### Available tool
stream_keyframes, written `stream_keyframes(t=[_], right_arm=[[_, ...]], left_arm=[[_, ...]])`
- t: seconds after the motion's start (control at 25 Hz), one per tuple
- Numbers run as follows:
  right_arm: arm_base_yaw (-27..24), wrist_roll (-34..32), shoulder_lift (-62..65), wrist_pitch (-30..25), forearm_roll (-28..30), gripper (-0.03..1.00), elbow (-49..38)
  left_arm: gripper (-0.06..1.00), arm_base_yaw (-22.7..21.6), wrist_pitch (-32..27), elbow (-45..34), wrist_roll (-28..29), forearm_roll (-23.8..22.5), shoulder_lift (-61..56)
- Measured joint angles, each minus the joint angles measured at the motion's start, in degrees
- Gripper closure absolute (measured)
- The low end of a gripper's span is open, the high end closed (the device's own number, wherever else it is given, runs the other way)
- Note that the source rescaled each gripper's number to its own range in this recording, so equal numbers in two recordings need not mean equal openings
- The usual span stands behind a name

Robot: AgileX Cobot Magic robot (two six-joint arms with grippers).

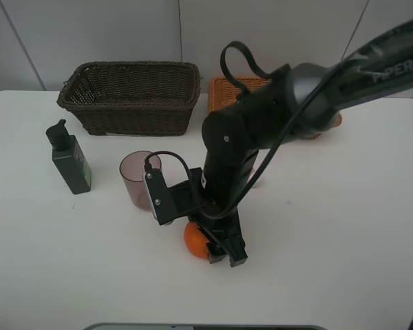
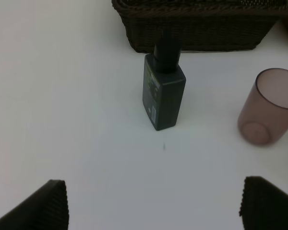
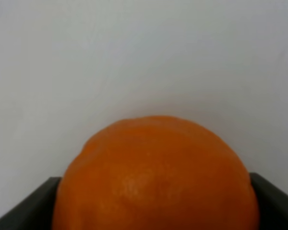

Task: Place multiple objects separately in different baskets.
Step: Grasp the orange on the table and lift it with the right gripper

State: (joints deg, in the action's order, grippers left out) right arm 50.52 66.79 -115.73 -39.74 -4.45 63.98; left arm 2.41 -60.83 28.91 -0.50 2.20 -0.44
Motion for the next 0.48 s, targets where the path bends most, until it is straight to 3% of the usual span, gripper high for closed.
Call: stream_keyframes(t=[0.48], right_arm=[[0.00,-0.51,0.13,-0.84,-1.51,0.59,0.00]], left_arm=[[0.03,0.00,0.00,0.00,0.00,0.00,0.00]])
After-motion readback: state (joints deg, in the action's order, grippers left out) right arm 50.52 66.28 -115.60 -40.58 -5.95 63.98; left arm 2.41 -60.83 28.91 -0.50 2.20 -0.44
